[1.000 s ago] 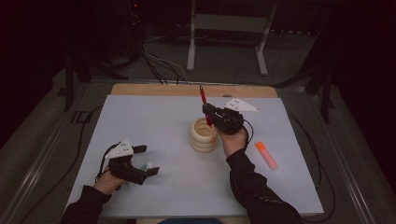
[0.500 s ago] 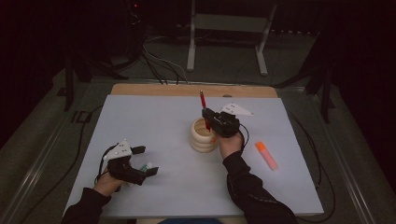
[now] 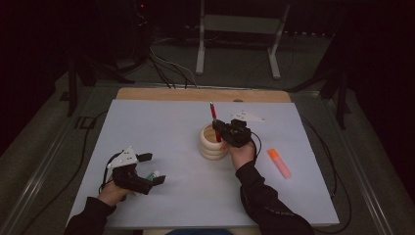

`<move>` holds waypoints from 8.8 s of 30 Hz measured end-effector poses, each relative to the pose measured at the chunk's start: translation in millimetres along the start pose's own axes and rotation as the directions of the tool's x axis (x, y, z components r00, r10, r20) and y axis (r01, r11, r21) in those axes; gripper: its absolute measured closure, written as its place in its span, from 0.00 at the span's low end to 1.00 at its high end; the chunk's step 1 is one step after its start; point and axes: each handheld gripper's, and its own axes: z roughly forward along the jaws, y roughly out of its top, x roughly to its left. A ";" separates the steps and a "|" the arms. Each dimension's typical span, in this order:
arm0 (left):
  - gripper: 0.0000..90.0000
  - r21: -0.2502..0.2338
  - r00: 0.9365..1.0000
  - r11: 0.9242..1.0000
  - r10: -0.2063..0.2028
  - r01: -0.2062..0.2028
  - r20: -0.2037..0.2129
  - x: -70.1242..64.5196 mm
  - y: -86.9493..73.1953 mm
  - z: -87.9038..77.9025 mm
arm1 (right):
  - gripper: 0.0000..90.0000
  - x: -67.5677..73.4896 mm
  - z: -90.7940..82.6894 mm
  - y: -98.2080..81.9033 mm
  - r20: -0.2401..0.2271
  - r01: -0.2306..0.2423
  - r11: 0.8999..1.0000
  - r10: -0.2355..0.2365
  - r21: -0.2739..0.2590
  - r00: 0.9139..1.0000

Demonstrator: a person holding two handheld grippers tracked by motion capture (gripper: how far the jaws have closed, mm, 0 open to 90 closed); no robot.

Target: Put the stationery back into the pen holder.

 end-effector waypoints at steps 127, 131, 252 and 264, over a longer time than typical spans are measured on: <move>0.00 -0.016 1.000 1.000 0.016 -0.016 0.016 -1.5 5.2 -0.7 | 0.51 -106.0 -152.9 -108.0 0.340 -0.014 0.927 -0.123 0.374 0.932; 0.00 -0.020 1.000 1.000 0.016 -0.015 0.019 -1.4 5.6 -1.1 | 0.58 -109.0 -148.3 -108.5 0.350 -0.018 0.914 -0.137 0.405 0.926; 0.01 -0.116 0.964 0.958 -0.267 0.263 -0.017 -39.4 57.4 35.4 | 0.72 57.7 -87.3 -28.3 -0.098 0.252 0.949 -0.237 0.187 0.967; 0.01 -0.127 0.959 0.951 -0.281 0.281 0.016 -42.9 65.4 41.1 | 0.72 76.1 -81.1 -31.3 -0.121 0.316 0.937 -0.300 0.147 0.946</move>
